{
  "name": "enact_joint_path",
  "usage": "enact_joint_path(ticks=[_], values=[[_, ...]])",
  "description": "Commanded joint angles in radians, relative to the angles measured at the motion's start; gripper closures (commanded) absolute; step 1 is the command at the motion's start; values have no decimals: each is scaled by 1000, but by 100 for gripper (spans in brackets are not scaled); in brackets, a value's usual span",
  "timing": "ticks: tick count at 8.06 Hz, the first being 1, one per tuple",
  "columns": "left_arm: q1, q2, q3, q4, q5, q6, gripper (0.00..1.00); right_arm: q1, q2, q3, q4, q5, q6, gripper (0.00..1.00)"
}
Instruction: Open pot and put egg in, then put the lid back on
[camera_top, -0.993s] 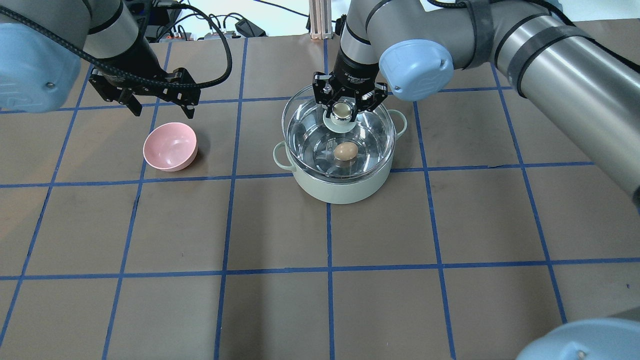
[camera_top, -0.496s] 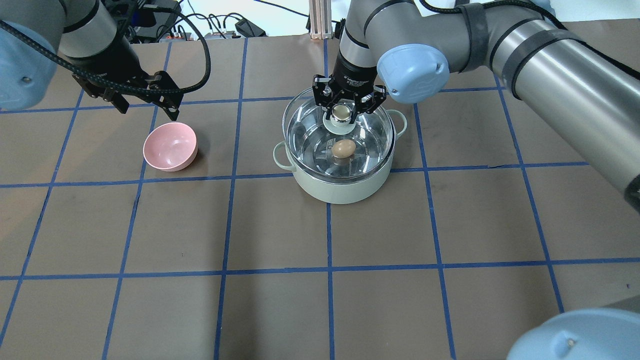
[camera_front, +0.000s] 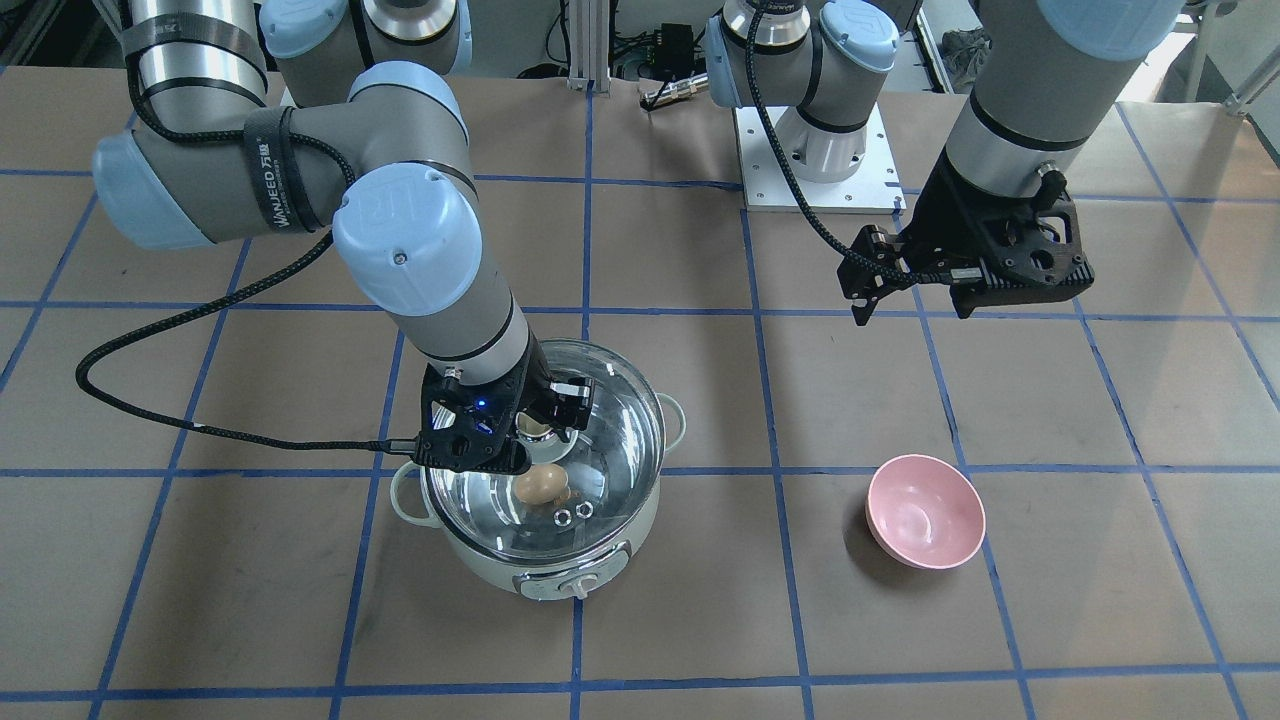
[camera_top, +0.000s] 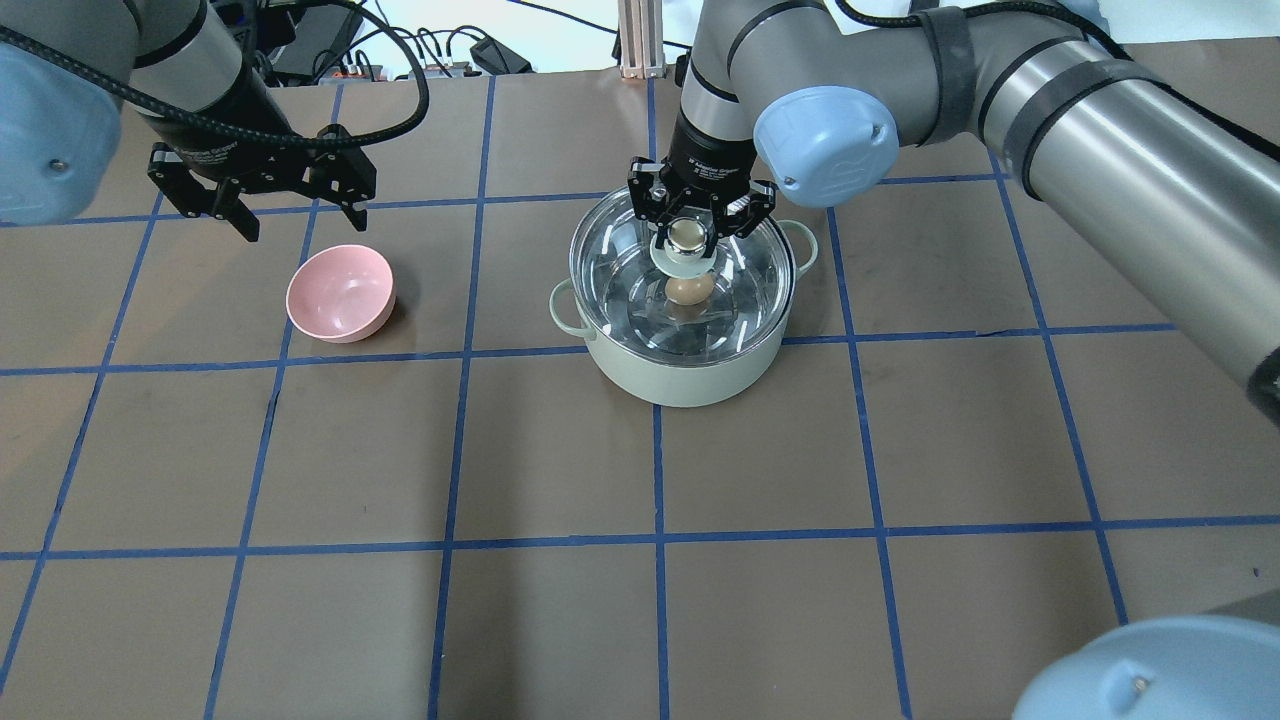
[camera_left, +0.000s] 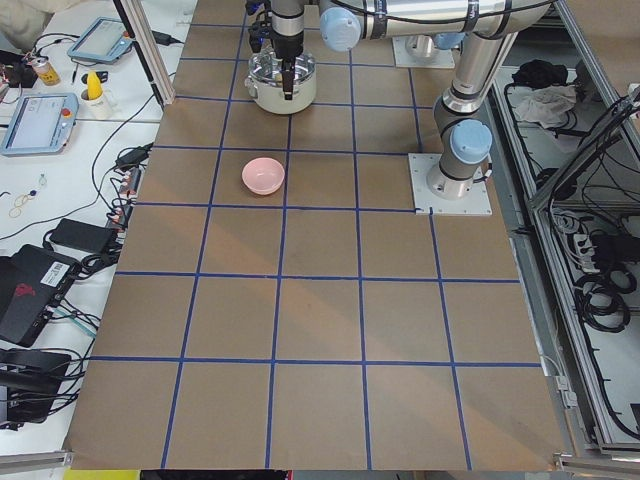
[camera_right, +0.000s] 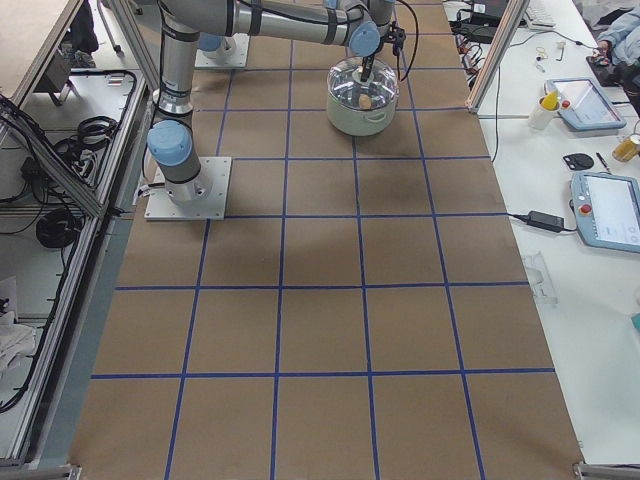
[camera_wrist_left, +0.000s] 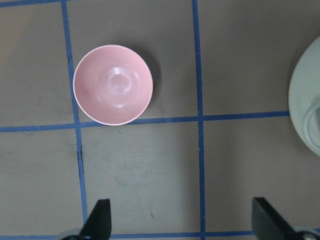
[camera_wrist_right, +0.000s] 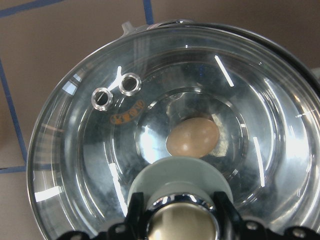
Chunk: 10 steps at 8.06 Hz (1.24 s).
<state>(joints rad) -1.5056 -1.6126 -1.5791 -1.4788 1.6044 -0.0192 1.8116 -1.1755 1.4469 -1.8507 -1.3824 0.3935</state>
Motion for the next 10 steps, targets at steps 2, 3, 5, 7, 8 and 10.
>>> enact_joint_path(ticks=[2, 3, 5, 7, 8, 10], values=[[-24, -3, 2, -9, 8, -47, 0, 0, -3, 7, 4, -23, 2, 76], [-25, -9, 2, -8, 12, -44, 0, 0, -6, 7, 1, -33, 2, 66], [-24, -12, 4, -9, 12, -7, 0, 0, -6, 6, -13, -35, -10, 49], [-25, -12, 20, -107, 17, -1, 0, 0, -1, 7, -25, -35, -12, 25], [-33, 23, 21, -119, 9, -4, 0, 0, -1, 7, -25, -33, -13, 2], [-65, 48, 19, -114, 15, -1, 0, 0, -3, 4, -22, -33, -16, 0]])
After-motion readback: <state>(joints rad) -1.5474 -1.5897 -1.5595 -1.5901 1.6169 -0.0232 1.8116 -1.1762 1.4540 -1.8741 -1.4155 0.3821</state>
